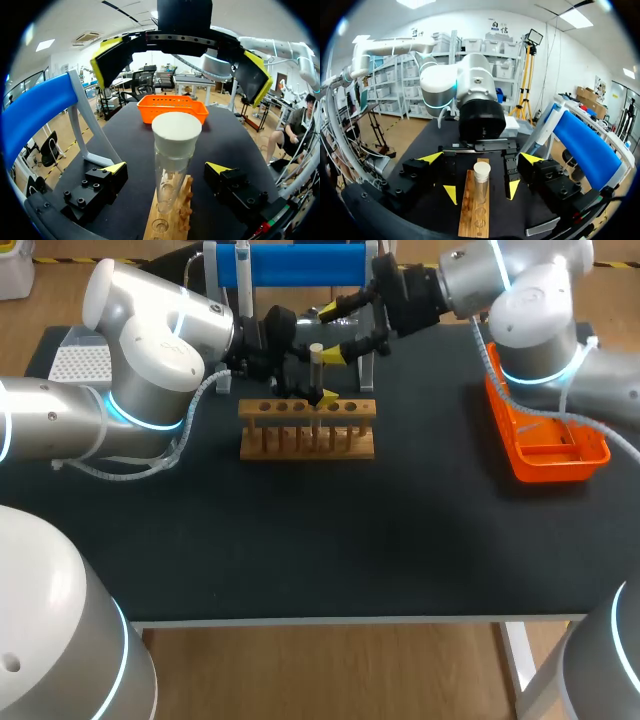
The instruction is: Invert the test tube, pick up the pipette, mount the tip to pipette, aspirate from beaker and dispense into the tube, eject the tip, return the pipette, and cap with the stopper.
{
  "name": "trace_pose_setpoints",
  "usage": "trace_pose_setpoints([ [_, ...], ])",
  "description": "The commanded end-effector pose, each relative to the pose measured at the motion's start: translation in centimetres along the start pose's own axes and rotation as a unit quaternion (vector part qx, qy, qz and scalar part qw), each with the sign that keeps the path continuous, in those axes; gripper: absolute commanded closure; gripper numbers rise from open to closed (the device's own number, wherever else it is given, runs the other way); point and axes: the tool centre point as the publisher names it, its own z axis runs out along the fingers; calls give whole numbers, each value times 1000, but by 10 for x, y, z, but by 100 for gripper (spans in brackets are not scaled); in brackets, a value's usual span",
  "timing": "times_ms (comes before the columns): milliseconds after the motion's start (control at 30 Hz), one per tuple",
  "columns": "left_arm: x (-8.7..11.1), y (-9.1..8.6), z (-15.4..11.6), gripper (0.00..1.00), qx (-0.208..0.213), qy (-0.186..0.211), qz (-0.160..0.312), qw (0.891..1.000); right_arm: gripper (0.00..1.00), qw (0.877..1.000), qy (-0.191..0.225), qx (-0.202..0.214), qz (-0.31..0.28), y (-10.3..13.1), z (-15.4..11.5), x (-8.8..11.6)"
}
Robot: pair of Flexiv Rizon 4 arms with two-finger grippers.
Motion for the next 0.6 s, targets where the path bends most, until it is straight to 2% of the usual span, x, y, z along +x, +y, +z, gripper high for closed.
trace_pose_setpoints([
  [33,-1,1,1,0,1,1,0,1000,79,999,6,-53,-1,-4,-5,4],
  [67,-1,1,1,0,1,1,0,1000,100,998,4,-60,-1,-3,-5,4],
  [233,-1,1,1,0,1,1,0,1000,100,994,9,-105,21,0,-5,4],
  [600,-1,1,1,0,1,1,0,1000,100,983,24,-177,44,8,1,3],
])
